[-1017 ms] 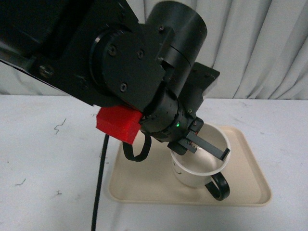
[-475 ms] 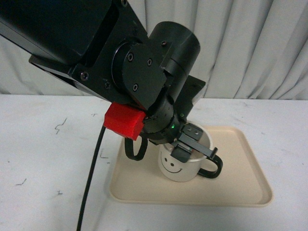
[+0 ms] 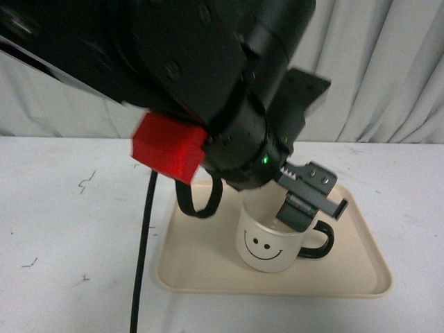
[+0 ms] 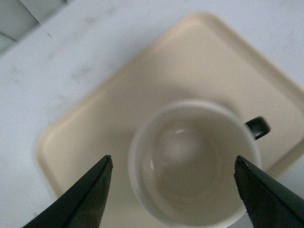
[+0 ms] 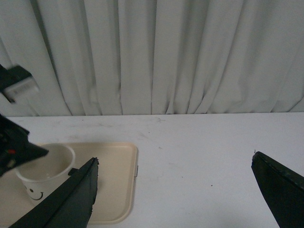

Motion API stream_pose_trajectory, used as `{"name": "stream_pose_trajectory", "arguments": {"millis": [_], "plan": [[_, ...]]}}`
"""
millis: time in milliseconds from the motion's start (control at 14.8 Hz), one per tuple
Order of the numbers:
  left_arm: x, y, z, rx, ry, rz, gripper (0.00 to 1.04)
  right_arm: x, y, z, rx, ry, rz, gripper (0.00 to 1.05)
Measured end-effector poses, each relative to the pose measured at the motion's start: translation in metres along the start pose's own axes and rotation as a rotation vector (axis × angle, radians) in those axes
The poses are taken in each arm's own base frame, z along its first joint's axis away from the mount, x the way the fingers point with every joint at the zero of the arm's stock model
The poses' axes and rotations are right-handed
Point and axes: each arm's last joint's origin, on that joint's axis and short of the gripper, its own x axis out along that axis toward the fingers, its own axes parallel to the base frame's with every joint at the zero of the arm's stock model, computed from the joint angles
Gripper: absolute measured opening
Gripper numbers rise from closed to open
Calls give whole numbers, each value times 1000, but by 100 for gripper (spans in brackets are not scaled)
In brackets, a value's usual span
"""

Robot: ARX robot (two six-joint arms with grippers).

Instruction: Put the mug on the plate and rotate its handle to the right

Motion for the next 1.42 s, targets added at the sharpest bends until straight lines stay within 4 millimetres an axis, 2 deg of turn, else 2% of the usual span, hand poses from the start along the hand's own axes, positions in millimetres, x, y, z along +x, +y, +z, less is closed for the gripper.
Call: {"name": "stream_pose_trajectory", "arguments": {"millis": [68,203,271,407,475,542,678,814,949,1424], "plan": [[-8,2,3,-1,-25,4,81,0,0,0,0,0,0,98],[-55,24,4,13,-201,13,100,0,0,0,0,0,0,98],[-76,37,-3,29,-332,25,97,0,0,0,0,0,0,98],[-120,63,-25,20,-626,253,96,0,0,0,0,0,-1,98],[-134,71,-40,-156,-688,459,84,0,0,0,0,0,1,98],[-140,74,-65,-293,-690,550,71,0,0,0,0,0,1,98],[-147,75,-108,-384,-659,552,47,0,0,0,0,0,0,98],[-165,76,-132,-411,-694,554,22,0,0,0,0,0,0,98],[-172,73,-155,-422,-683,537,2,0,0,0,0,0,0,98],[-196,63,-199,-423,-685,540,2,0,0,0,0,0,0,98]]}}
